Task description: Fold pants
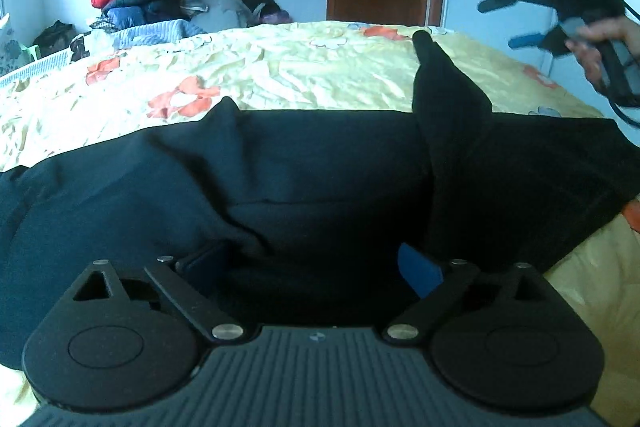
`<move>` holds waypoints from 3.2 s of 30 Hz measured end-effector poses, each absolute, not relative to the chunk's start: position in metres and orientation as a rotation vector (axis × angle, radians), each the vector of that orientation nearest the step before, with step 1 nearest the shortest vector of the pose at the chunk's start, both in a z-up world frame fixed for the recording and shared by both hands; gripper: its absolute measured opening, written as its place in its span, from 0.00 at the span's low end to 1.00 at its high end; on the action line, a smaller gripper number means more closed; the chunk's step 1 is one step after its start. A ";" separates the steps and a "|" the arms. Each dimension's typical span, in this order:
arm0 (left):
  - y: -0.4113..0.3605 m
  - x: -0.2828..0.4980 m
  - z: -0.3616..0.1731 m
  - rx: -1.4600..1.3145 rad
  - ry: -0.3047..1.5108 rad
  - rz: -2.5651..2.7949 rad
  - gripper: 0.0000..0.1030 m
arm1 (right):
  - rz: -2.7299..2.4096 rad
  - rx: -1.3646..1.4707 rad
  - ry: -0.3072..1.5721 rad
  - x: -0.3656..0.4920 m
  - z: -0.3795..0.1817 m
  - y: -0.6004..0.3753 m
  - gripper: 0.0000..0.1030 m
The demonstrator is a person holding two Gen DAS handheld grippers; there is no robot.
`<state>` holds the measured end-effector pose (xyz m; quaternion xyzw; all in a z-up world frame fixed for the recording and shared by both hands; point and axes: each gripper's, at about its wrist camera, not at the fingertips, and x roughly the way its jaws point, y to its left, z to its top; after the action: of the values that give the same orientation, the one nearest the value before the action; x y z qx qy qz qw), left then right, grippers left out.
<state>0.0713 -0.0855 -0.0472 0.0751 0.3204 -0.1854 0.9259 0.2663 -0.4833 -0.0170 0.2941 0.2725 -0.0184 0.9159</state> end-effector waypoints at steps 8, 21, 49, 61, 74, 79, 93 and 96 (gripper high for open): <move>-0.087 0.074 -0.048 0.146 0.660 -0.389 0.96 | 0.225 0.905 0.646 0.302 -0.046 -0.489 0.74; -0.087 0.075 -0.049 0.138 0.665 -0.406 1.00 | 0.181 0.820 0.491 0.365 -0.023 -0.473 0.93; -0.086 0.077 -0.050 0.133 0.665 -0.413 1.00 | 0.169 0.622 0.719 0.435 -0.054 -0.419 0.79; -0.086 0.078 -0.050 0.134 0.665 -0.414 1.00 | -0.063 0.365 0.607 0.398 -0.030 -0.418 0.03; -0.071 0.089 -0.035 0.007 0.724 -0.437 0.96 | -0.430 0.620 0.432 0.068 -0.025 -0.573 0.03; -0.053 0.099 -0.013 -0.115 0.710 -0.385 0.97 | -0.361 0.813 0.404 0.054 -0.048 -0.585 0.03; -0.049 0.114 -0.023 0.006 0.788 -0.291 0.97 | -0.524 0.846 0.444 -0.042 -0.090 -0.591 0.03; -0.049 0.108 -0.018 0.038 0.758 -0.293 0.98 | -0.518 0.838 0.474 -0.039 -0.088 -0.593 0.03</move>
<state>0.1078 -0.0489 -0.0184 0.0184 0.3688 -0.1424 0.9183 -0.0392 -0.5934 -0.0877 0.3982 0.2252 -0.2461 0.8545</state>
